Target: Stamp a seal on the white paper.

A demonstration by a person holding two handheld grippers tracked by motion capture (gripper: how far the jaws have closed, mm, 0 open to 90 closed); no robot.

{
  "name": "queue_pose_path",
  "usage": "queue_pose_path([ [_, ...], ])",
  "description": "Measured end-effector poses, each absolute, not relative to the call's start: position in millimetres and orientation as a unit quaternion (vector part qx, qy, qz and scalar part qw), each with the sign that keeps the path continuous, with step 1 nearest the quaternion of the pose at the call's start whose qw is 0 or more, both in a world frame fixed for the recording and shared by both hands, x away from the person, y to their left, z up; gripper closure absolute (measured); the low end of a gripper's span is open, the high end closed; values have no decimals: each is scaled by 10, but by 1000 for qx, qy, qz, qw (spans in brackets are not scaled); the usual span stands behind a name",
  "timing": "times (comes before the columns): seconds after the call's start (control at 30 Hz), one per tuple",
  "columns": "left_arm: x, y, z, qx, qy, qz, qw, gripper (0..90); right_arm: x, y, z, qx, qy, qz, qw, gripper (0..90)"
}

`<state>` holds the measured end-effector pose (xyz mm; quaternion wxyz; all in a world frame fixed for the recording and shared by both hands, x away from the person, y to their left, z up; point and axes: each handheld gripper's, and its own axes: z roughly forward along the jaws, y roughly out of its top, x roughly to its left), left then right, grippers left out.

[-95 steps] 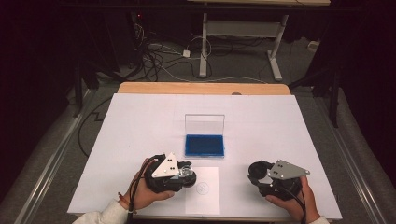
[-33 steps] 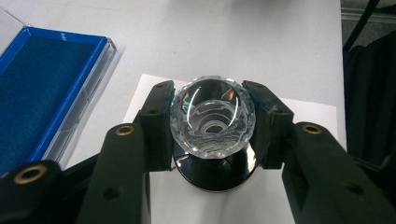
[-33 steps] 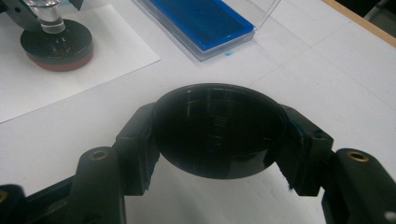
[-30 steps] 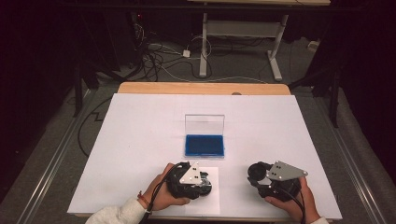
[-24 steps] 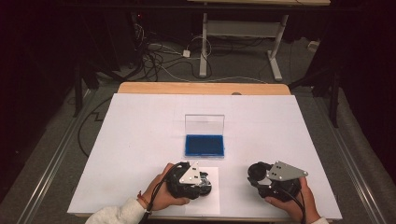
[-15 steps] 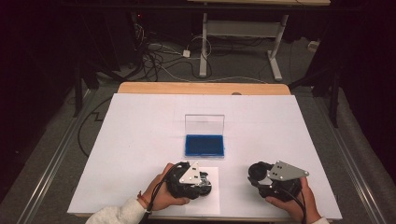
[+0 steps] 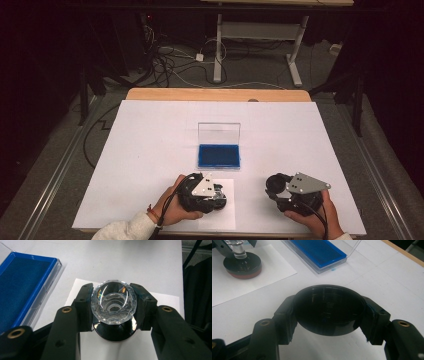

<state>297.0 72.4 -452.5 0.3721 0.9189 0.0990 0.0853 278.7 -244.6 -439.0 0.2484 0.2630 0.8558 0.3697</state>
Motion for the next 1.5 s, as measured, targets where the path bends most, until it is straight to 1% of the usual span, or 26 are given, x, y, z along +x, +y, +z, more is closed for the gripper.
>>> queue_pose_path([
  [1.13,2962,733,-4502,919,101,90,369,550,2792,-2440,-4398,261,858,368,246,379],
  [1.27,3018,794,-4425,908,108,81,397,550,2798,-2452,-4408,264,857,368,245,379],
  [1.4,3011,890,-4240,893,111,95,425,550,2800,-2453,-4408,265,857,368,246,379],
  [1.5,3000,968,-4149,886,117,113,434,549,2796,-2453,-4403,264,856,370,247,379],
])
